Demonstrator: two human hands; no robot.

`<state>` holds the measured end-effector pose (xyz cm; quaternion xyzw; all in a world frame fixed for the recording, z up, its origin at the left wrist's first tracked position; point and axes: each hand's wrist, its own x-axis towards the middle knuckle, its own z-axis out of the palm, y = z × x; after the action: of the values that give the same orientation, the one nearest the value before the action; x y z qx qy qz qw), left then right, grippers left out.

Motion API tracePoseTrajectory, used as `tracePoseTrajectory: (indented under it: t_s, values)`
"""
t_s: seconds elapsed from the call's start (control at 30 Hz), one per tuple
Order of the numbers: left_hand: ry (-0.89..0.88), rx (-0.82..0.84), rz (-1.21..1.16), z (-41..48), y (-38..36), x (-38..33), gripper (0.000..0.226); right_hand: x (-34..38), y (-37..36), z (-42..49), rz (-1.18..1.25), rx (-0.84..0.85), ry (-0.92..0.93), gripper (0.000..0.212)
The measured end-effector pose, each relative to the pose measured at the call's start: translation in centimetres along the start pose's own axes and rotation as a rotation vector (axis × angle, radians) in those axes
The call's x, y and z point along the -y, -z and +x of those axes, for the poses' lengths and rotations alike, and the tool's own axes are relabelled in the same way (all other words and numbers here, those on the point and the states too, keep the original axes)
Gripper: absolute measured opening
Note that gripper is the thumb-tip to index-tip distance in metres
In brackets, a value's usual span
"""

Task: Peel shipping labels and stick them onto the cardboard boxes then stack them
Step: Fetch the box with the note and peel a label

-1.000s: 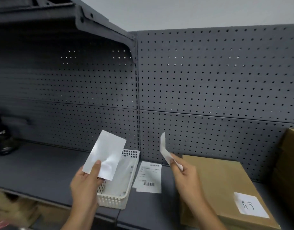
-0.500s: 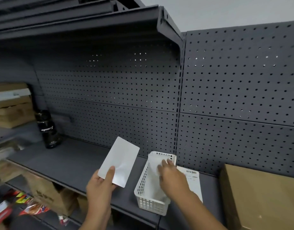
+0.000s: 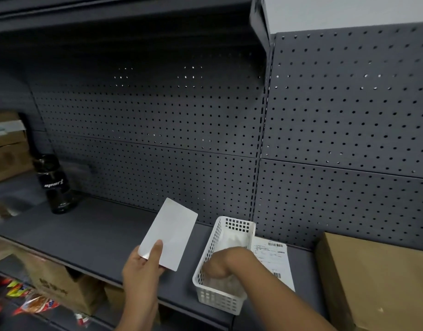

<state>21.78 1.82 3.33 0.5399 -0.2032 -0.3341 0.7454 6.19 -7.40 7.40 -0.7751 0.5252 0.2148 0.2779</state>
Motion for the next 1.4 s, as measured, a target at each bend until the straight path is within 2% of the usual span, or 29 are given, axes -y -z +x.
tracePoseTrajectory:
  t_s: [0.17, 0.43, 0.57, 0.77, 1.0, 1.2, 1.4]
  values:
    - [-0.003, -0.030, -0.018, 0.2, 0.1, -0.1, 0.018, -1.8, -0.5, 0.3, -0.048, -0.150, 0.031, 0.043]
    - [-0.033, -0.028, -0.008, 0.2, -0.7, -0.5, 0.010, -3.8, 1.0, -3.1, 0.076, -0.311, 0.245, 0.043]
    - [-0.075, 0.002, -0.012, -1.1, -2.1, -0.8, 0.021, -6.3, 1.6, -5.8, 0.174, -0.444, 0.299, 0.039]
    - [-0.099, 0.063, -0.013, -3.4, -5.2, -0.7, 0.021, -10.1, 1.8, -9.3, 0.322, -0.658, 0.302, 0.032]
    - [-0.129, 0.127, 0.006, -5.8, -8.4, 0.1, 0.011, -15.6, 0.3, -12.3, 0.463, -0.803, 0.264, 0.024]
    - [-0.239, 0.176, 0.141, -9.4, -11.3, 1.1, 0.011, -20.6, -2.5, -14.5, 0.746, -0.886, 0.268, 0.021]
    - [-0.359, 0.289, 0.301, -14.1, -15.2, 2.2, 0.015, -23.3, -4.5, -17.0, 1.248, -0.932, 0.325, 0.024]
